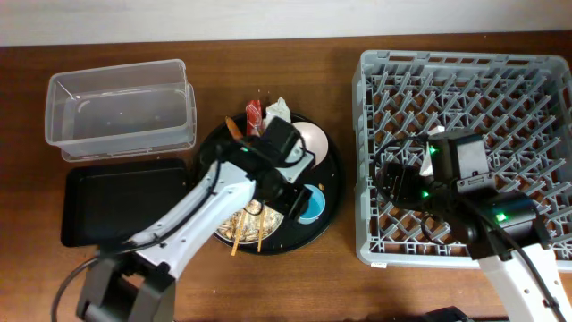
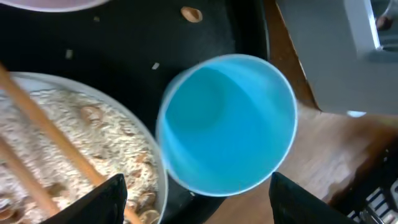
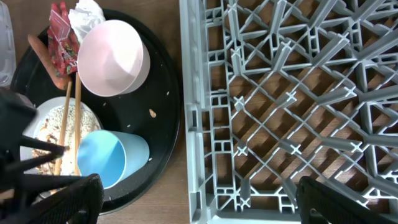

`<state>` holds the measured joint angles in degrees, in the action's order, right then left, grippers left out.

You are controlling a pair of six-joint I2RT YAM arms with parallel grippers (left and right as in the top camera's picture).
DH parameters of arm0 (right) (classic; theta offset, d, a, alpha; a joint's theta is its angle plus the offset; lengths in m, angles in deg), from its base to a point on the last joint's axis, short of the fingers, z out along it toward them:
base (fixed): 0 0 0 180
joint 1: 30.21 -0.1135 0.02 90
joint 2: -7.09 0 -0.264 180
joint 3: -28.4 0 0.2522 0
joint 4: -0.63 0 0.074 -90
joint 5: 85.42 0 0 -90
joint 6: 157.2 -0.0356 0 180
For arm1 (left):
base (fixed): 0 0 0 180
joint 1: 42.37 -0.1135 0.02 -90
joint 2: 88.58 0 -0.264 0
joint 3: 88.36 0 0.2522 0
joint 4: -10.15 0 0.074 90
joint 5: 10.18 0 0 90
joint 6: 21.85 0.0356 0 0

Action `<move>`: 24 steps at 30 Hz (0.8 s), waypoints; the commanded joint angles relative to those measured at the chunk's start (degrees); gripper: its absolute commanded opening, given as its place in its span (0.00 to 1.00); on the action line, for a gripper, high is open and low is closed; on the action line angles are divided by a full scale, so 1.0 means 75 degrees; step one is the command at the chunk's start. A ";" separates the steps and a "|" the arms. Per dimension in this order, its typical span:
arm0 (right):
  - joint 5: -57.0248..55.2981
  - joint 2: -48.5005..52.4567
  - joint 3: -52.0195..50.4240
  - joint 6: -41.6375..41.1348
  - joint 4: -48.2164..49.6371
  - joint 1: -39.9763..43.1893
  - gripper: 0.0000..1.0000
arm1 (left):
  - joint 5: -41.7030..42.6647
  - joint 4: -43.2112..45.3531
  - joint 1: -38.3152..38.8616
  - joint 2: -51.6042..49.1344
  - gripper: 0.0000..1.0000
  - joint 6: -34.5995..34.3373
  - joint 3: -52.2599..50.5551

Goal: Sort waste into correct bins and load items into the dishwasher rack
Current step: 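Grasp the blue cup with the left gripper and lift it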

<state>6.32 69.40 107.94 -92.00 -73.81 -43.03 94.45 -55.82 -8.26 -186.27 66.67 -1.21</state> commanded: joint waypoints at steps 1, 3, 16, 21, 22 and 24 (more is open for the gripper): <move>0.0085 0.0111 0.0090 0.0067 -0.0006 0.0026 0.98 | 0.0082 0.0201 0.0181 -0.0029 0.73 0.0122 0.0006; 0.0085 0.0181 0.0090 0.0067 0.0000 0.0026 0.98 | 0.0082 0.0213 0.0181 -0.0017 0.73 0.0122 0.0012; -0.0262 0.0093 0.0093 0.0903 0.0201 -0.0294 0.98 | -0.0119 -0.0472 -0.0079 0.0271 0.99 0.0152 0.0574; -0.0093 -0.0009 0.0090 0.0600 -0.0026 -0.0289 0.98 | -0.0152 0.1105 0.0003 0.0192 0.59 0.0152 -0.0930; -0.0055 -0.0009 0.0090 0.0583 -0.0044 -0.0289 0.98 | -0.0149 0.1341 0.0003 0.0184 0.43 0.0149 -0.1090; -0.0050 -0.0009 0.0090 0.0583 -0.0093 -0.0289 0.98 | -0.0152 0.1623 -0.0003 0.0184 0.17 0.0152 -0.1093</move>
<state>5.75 69.81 107.94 -86.95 -74.27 -44.89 93.31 -45.53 -8.39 -185.55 67.26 -9.28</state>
